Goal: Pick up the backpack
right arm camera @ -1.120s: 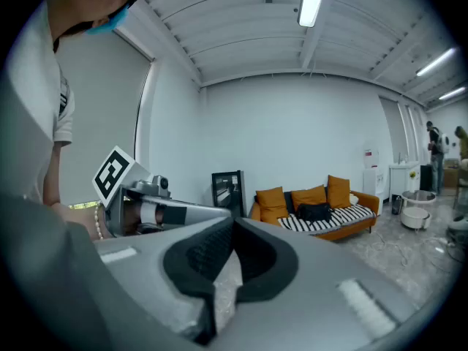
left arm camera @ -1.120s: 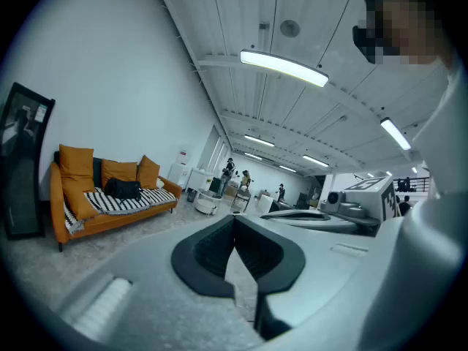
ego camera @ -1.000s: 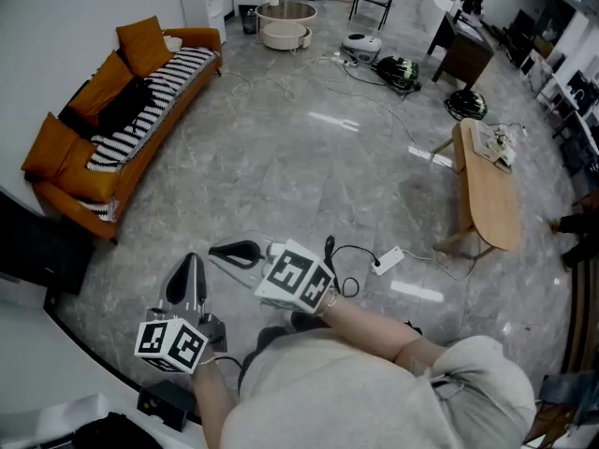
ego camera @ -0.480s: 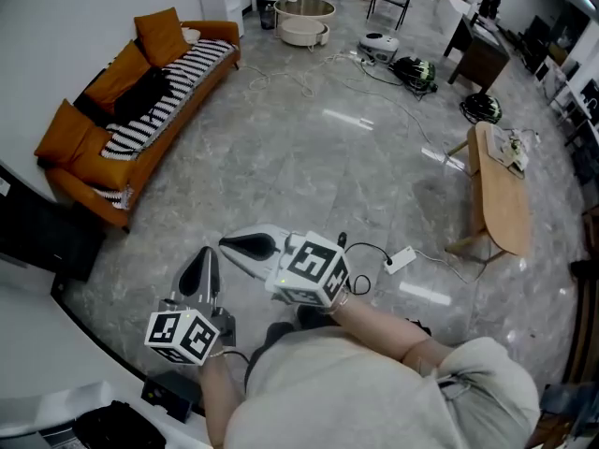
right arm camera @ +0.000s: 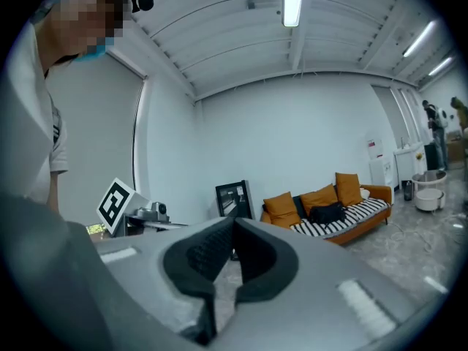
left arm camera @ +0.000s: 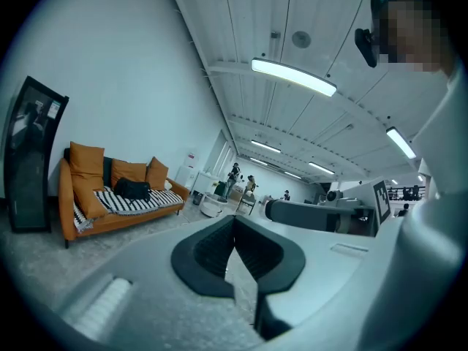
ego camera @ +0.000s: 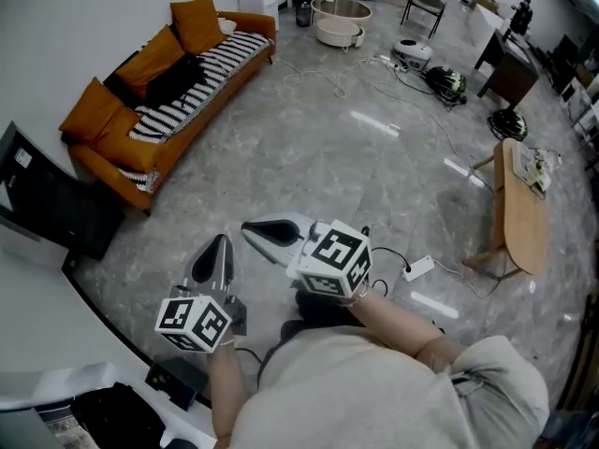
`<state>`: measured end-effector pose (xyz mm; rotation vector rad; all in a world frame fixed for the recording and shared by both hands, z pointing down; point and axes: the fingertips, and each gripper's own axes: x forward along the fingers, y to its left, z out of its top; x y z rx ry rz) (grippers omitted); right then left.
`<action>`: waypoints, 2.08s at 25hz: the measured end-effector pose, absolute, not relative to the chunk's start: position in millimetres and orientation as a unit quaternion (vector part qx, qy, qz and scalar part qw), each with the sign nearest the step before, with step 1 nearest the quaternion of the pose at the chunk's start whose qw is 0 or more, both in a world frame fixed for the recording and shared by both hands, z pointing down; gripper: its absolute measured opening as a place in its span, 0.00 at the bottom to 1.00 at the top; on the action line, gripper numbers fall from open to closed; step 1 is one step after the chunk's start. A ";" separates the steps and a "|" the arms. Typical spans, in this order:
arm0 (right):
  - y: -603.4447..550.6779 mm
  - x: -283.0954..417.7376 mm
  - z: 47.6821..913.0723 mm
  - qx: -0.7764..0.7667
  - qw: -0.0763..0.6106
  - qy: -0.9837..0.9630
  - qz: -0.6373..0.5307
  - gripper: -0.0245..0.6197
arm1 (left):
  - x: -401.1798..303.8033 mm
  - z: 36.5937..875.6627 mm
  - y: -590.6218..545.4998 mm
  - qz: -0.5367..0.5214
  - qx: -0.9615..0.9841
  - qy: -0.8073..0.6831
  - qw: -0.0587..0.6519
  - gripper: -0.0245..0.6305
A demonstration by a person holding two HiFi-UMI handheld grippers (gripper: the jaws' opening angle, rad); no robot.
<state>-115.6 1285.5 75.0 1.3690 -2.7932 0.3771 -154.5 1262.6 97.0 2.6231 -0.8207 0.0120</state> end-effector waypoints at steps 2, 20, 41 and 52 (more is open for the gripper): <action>1274.4 -116.1 75.8 0.432 0.004 -0.894 0.121 0.04 | -157.3 97.2 1250.0 0.002 0.933 -0.303 0.195 0.05; 1045.7 -30.1 81.3 0.374 -0.015 -0.919 0.122 0.04 | -76.7 96.2 1031.7 -0.037 0.917 -0.328 0.224 0.05; 907.4 14.8 112.2 0.347 -0.004 -0.925 0.155 0.04 | -33.1 137.4 890.3 -0.004 0.891 -0.377 0.254 0.05; 772.4 -10.0 115.3 0.357 -0.004 -0.921 0.159 0.04 | -49.5 134.9 753.4 0.027 0.901 -0.384 0.199 0.05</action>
